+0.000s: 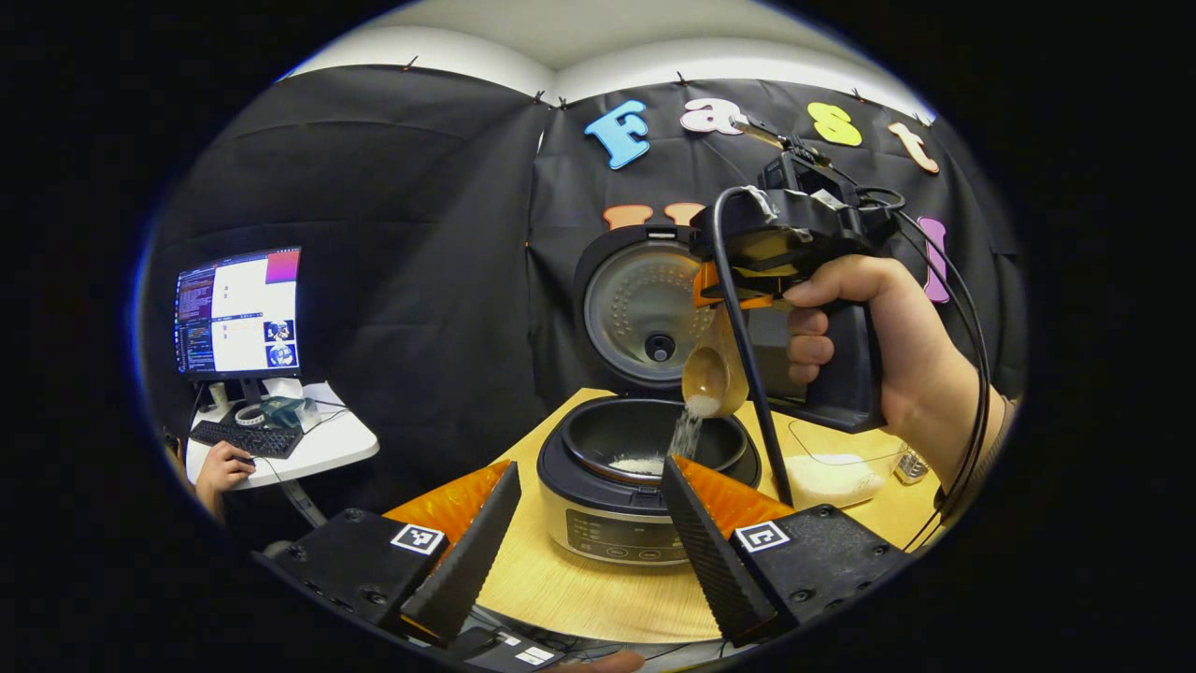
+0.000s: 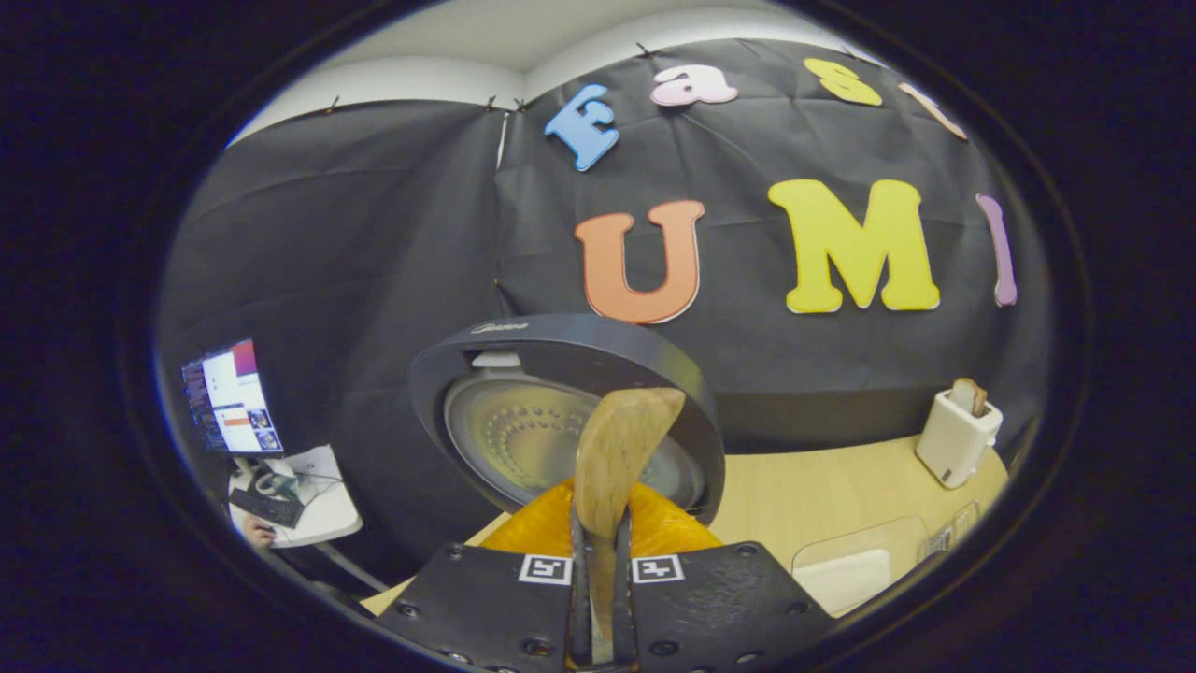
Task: Close the left gripper, press the button to open the rice cooker; take a wooden spoon from the chopstick holder with the right hand, scoop a spoonful of rice and pour it into the rice cooker, then put the wooden spoon back into the chopstick holder.
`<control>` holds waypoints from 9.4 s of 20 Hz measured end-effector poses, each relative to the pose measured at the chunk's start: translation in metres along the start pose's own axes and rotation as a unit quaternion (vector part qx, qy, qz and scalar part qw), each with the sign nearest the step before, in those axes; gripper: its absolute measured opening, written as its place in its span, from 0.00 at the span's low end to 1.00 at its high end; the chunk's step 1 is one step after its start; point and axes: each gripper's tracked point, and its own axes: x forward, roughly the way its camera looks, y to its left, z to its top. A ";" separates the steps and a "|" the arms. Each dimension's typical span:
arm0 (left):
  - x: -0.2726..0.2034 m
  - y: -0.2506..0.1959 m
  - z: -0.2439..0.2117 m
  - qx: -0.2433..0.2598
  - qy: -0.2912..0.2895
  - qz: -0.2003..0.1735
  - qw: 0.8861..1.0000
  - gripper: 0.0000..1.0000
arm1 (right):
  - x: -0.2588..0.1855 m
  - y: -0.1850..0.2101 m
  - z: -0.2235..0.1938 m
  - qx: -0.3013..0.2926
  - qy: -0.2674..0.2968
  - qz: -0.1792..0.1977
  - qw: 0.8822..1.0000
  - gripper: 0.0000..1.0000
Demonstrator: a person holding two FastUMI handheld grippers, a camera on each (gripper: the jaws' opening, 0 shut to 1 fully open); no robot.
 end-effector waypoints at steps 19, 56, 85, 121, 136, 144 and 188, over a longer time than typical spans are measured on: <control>0.004 -0.014 0.000 0.017 0.006 0.007 1.000 0.97 | -0.037 -0.009 0.015 -0.192 -0.063 -0.026 0.979 0.09; -0.013 -0.124 0.012 0.045 -0.017 -0.091 0.995 0.97 | -0.131 -0.469 -0.070 -0.042 -0.032 -0.319 0.946 0.10; -0.010 -0.150 0.087 0.079 -0.079 -0.064 0.992 0.97 | -0.240 -0.483 -0.095 -0.016 -0.022 -0.292 0.956 0.96; 0.237 -0.087 0.279 0.036 -0.132 -0.030 0.990 0.98 | -0.345 -0.491 -0.148 0.045 -0.073 -0.254 0.964 0.92; 0.239 -0.083 0.244 0.021 -0.103 -0.060 0.993 1.00 | -0.352 -0.470 -0.139 0.026 -0.085 -0.245 0.965 0.92; 0.186 -0.071 0.214 0.025 -0.105 -0.061 0.992 1.00 | -0.361 -0.455 -0.132 0.014 -0.097 -0.238 0.966 0.92; 0.077 -0.065 0.002 0.040 0.022 -0.087 0.995 0.90 | -0.365 -0.448 -0.129 0.014 -0.100 -0.233 0.967 0.96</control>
